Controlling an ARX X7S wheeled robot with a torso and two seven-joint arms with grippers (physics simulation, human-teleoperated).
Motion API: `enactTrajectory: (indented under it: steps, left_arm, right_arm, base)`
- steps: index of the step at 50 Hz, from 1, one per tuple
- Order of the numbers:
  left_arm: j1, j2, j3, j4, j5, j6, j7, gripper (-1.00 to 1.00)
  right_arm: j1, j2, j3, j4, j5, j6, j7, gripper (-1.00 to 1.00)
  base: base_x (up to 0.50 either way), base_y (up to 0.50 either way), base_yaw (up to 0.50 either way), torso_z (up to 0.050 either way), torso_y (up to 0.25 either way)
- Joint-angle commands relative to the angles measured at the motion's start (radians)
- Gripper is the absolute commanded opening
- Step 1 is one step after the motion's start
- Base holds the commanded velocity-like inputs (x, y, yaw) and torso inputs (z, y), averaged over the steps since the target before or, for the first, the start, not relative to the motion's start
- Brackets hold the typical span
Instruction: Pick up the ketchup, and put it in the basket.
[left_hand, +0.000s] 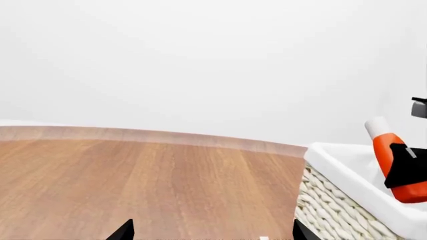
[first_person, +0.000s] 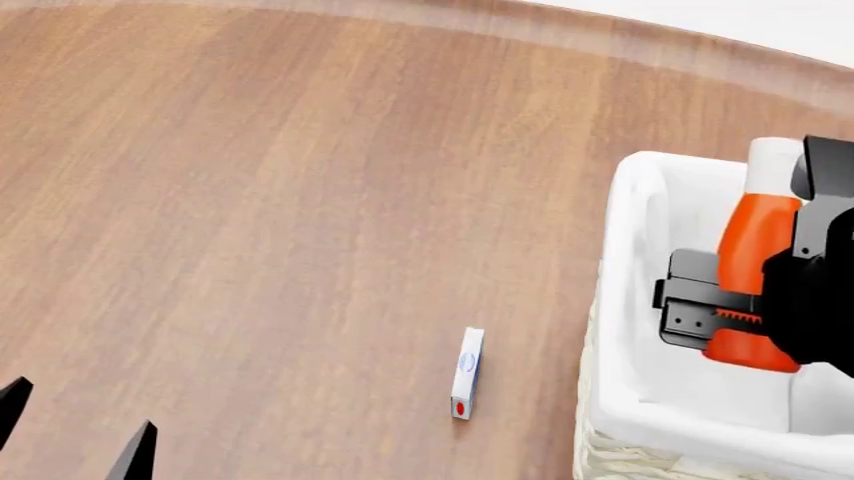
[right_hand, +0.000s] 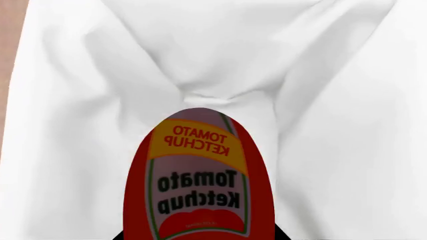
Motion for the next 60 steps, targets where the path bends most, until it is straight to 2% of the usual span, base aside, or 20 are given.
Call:
enactTrajectory:
  steps: [1,19,20,23,60]
  left_arm:
    - [-0.005,0.019,-0.005,-0.040,0.004,0.024,0.042,1.00]
    - [0.002,0.012,-0.007,-0.035,-0.001,0.024,0.037,1.00]
    - [0.000,0.013,-0.003,-0.037,0.003,0.021,0.036,1.00]
    - [-0.001,0.013,-0.004,-0.042,0.002,0.023,0.037,1.00]
    - [-0.013,0.014,0.006,-0.062,0.001,0.024,0.042,1.00]
  right_arm:
    - [-0.006,-0.010,0.014,0.008,-0.043,-0.021,-0.062,-1.00]
    - [-0.020,-0.004,-0.003,0.011,-0.056,-0.040,-0.081,-1.00]
    - [-0.010,-0.026,-0.057,0.063,-0.124,-0.085,-0.159,-1.00]
    - [-0.002,-0.037,-0.077,0.090,-0.148,-0.101,-0.193,-1.00]
    - [0.010,-0.092,-0.131,0.220,-0.226,-0.200,-0.309,-1.00]
  base:
    - [0.00,0.00,0.00,0.000,0.000]
    - [0.00,0.00,0.00,0.000,0.000]
    - [0.00,0.00,0.00,0.000,0.000]
    - [0.00,0.00,0.00,0.000,0.000]
    - [0.00,0.00,0.00,0.000,0.000]
